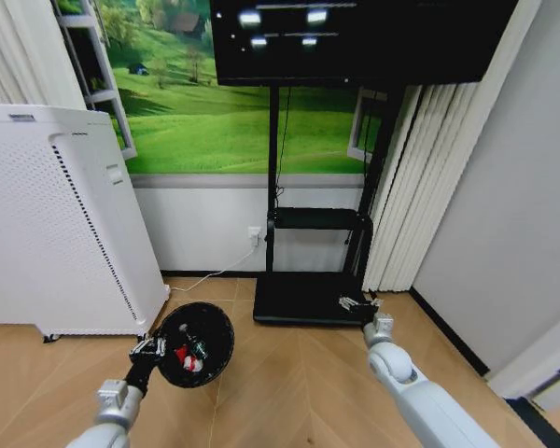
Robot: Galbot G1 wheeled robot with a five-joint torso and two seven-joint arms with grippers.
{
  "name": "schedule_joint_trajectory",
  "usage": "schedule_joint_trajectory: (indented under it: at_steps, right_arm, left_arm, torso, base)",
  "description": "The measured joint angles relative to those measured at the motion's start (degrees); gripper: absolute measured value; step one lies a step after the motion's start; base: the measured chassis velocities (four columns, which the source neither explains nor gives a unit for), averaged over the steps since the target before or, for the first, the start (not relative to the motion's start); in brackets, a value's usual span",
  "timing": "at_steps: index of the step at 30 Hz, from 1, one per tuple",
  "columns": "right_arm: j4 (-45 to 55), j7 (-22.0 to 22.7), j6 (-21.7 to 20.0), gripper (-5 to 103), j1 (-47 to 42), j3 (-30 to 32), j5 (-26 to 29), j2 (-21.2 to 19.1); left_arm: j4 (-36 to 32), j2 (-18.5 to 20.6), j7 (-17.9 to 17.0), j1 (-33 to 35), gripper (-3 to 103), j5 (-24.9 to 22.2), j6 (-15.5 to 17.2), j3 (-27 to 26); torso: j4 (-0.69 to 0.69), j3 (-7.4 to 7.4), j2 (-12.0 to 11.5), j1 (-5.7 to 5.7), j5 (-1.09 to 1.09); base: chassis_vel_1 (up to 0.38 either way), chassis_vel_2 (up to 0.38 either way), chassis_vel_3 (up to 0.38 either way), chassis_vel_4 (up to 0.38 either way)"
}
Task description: Pick up the trash bin and place the garbage on the floor into it.
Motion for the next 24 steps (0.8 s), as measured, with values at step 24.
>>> schedule_joint_trajectory:
  at_steps: [24]
  right_arm:
    - [6.2, -4.0, -7.5, 100, -4.2, 8.4, 3.1, -3.0]
  left_arm:
    - [0.8, -1.5, 0.1, -0.2, 6, 1.2, -0.7, 0.9]
  torso:
    - [0.01, 0.0, 0.0, 0.0, 0.0]
  base:
    - [0.0, 0.0, 0.0, 0.0]
